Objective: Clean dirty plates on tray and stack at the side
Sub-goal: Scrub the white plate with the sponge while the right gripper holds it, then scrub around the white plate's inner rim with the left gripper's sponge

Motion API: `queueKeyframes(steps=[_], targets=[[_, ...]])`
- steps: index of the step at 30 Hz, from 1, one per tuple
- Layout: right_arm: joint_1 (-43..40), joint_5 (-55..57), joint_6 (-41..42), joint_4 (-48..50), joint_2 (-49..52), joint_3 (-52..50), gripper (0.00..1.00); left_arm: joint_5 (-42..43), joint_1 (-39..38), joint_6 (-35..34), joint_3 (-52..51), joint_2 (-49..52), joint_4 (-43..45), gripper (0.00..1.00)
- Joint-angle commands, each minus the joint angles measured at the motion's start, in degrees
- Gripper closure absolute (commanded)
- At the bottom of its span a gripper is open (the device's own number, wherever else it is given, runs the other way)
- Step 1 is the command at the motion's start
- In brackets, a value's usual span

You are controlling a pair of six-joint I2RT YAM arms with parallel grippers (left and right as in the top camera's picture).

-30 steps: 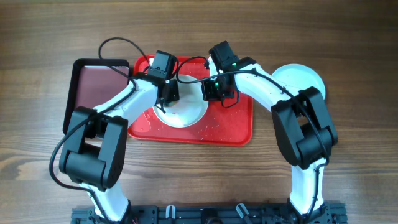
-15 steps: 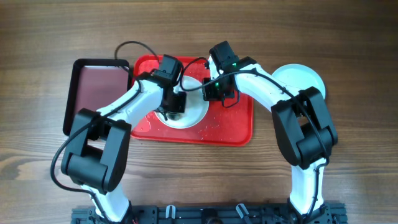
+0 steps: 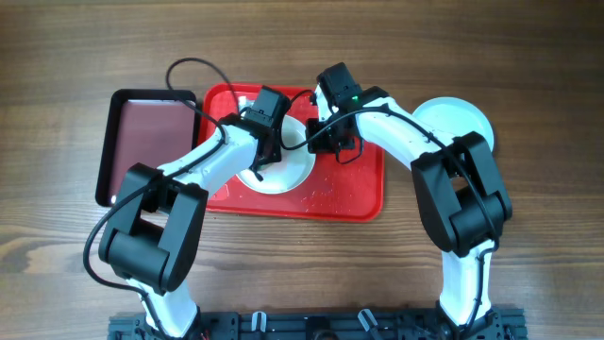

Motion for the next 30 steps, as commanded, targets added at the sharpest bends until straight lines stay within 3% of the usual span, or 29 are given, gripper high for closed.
queueKeyframes(steps=[1,5,11,15,18,23,30], targets=[[0.3,0.1,-0.6,0.0,1.8,-1.0,0.96,-6.2,0.1,-11.6,-2.6,2.9,-5.9,0.96],[0.2,0.1,0.7,0.2,1.8,-1.0,0.96,6.2,-0.7,-10.1,-2.6,2.9,-9.4,0.96],[-1.8,-4.8,2.2,3.1,1.9,-3.3,0.96,26.1,-0.5,1.2,-2.6,2.9,-8.4,0.96],[-4.1,-11.8,0.7,7.3,1.9,-6.2,0.96,29.1,-0.5,3.8,-3.3,2.9,-7.2,0.96],[-4.7,-16.1,-0.8,9.6,1.9,-7.5,0.96,34.1,-0.5,8.1,-6.0,2.9,-1.3,0.96],[-4.3,-17.1,-2.2,9.7,1.9,-7.5,0.96,31.3,-0.3,15.1,-8.1,2.9,7.4,0.96],[-4.1,-17.1,-2.3,9.6,1.9,-7.5,0.96,11.9,-0.2,13.9,-8.1,2.9,20.8,0.96]])
